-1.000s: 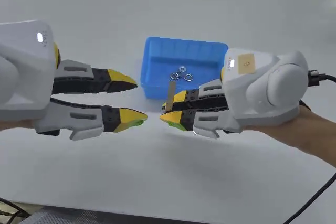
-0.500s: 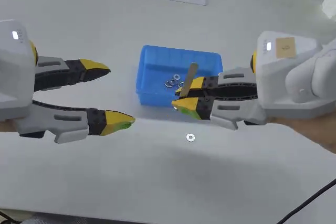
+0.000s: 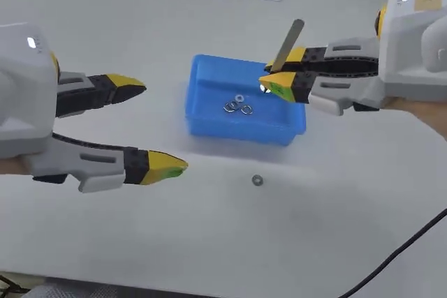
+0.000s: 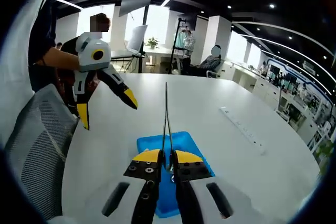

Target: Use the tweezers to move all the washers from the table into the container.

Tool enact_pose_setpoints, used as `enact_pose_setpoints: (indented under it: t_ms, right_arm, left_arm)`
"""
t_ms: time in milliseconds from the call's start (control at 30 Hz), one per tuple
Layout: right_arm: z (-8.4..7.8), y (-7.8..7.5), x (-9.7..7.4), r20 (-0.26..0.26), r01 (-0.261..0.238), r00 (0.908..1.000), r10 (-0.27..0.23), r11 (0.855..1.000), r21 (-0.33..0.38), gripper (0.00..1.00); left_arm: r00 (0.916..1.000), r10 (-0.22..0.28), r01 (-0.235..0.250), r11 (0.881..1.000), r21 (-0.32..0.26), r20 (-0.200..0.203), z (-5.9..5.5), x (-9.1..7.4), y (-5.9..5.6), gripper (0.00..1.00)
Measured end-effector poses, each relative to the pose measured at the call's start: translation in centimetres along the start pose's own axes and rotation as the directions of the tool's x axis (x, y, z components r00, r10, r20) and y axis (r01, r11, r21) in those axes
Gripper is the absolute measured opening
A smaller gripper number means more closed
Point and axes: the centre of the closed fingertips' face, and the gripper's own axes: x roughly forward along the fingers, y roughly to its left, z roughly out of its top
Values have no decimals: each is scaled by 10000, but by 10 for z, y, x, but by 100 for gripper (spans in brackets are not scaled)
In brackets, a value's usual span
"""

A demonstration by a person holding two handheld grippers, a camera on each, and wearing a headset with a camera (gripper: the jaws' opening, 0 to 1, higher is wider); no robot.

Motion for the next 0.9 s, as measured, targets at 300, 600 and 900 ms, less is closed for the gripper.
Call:
enact_pose_setpoints:
  t_ms: [300,600,900]
  right_arm:
    - [-31,-22,21,-505,219,9985,-209,9996,194,9]
    - [-61,-20,39,-837,181,9964,-124,9976,675,9]
    - [-71,-17,45,-973,85,9953,-16,9974,709,9]
  left_arm:
    - [9999,155,-156,9995,-280,-38,-2,1,3,80]
    - [9997,93,-102,9993,-360,-236,-4,7,0,79]
    - [9986,9,-31,9991,-415,-525,-9,9,-3,79]
